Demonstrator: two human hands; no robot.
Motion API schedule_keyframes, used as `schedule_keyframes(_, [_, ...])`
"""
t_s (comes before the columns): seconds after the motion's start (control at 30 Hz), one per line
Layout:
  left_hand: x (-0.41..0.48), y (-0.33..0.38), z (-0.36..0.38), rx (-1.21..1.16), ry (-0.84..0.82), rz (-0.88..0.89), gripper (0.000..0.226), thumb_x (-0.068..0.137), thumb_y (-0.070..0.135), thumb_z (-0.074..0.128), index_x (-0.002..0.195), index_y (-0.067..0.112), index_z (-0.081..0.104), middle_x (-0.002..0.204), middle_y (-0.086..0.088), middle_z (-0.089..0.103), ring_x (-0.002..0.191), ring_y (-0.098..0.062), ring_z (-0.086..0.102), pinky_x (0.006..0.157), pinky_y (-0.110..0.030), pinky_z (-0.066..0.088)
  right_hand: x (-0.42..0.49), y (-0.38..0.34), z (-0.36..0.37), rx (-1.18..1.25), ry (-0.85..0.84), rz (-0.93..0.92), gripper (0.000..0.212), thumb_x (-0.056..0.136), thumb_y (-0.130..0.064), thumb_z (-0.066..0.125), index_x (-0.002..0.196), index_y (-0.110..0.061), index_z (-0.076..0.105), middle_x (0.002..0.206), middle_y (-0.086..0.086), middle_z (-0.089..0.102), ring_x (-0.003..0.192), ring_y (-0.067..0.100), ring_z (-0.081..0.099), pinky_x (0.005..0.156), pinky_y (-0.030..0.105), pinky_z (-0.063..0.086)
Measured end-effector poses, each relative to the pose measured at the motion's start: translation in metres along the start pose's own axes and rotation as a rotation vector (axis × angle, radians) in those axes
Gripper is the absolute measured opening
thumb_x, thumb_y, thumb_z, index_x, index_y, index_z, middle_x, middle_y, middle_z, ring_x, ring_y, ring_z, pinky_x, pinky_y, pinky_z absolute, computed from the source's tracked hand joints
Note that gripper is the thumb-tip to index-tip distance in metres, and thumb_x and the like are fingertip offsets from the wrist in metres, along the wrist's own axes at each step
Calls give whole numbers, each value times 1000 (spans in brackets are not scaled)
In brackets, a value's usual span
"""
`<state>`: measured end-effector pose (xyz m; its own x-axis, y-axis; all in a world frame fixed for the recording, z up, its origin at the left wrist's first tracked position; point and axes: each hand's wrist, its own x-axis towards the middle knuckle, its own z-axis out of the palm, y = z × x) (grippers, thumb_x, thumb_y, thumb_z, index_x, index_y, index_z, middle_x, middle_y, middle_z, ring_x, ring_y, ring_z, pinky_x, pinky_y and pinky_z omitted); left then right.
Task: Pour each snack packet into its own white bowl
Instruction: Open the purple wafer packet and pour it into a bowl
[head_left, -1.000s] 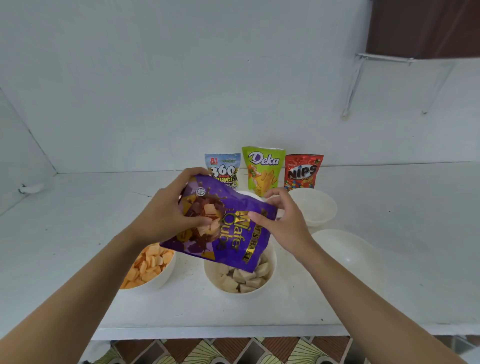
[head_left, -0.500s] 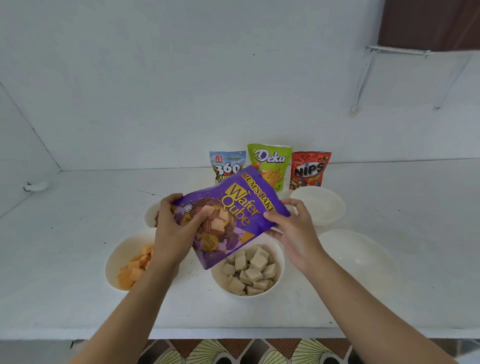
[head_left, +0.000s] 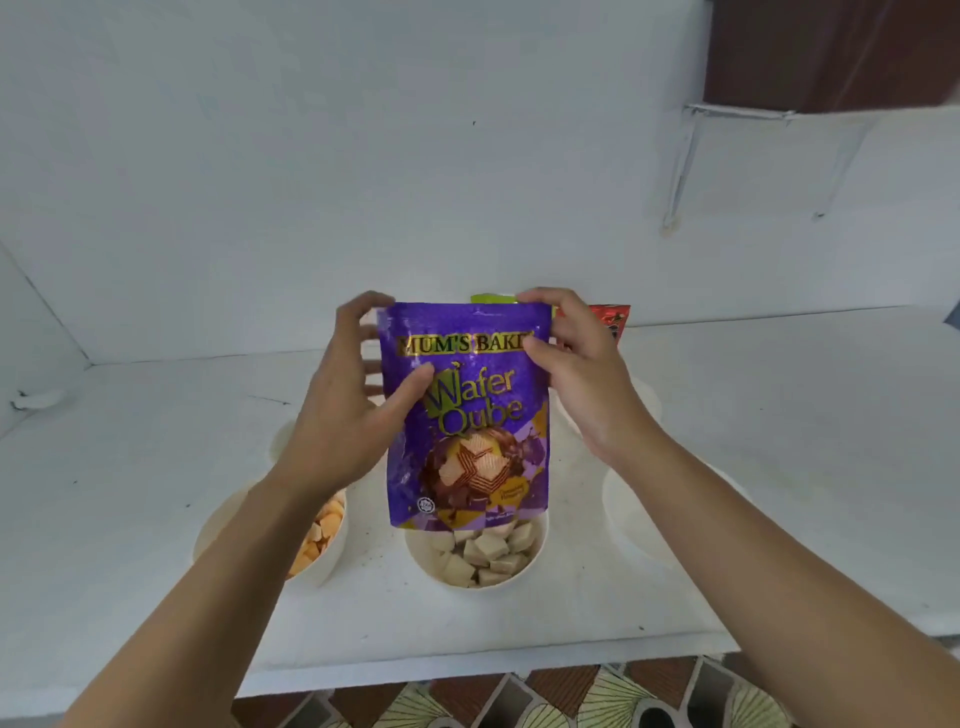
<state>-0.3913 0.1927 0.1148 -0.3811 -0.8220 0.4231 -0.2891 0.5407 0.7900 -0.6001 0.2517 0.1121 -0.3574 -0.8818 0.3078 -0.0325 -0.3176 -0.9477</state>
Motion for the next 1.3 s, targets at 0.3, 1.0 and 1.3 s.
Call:
schedule_keyframes(0.3, [-27, 62, 25, -112, -2, 217, 39, 90, 30, 71, 122, 41, 51, 114, 13, 65, 90, -11, 69, 67, -34, 57, -70, -48, -31, 13, 230, -104, 33, 100, -7, 55, 126, -26, 48, 109, 4, 66, 92, 19, 72, 72, 35, 61])
schedule_keyframes(1.0, [-238, 132, 253, -149, -244, 7, 28, 98, 10, 62, 116, 30, 56, 101, 2, 66, 78, -22, 72, 68, -30, 53, -296, -12, -290, -474, 98, 16, 40, 98, -9, 60, 127, -32, 46, 99, -4, 57, 78, 18, 70, 61, 45, 62])
schedule_keyframes(1.3, [-320, 112, 386, 11, -375, -126, 37, 95, 9, 66, 114, 40, 58, 101, 8, 71, 88, -7, 71, 77, -30, 59, -355, 79, -414, -689, -45, 135, 15, 96, -24, 56, 110, -30, 54, 102, -4, 64, 92, 19, 67, 82, 49, 57])
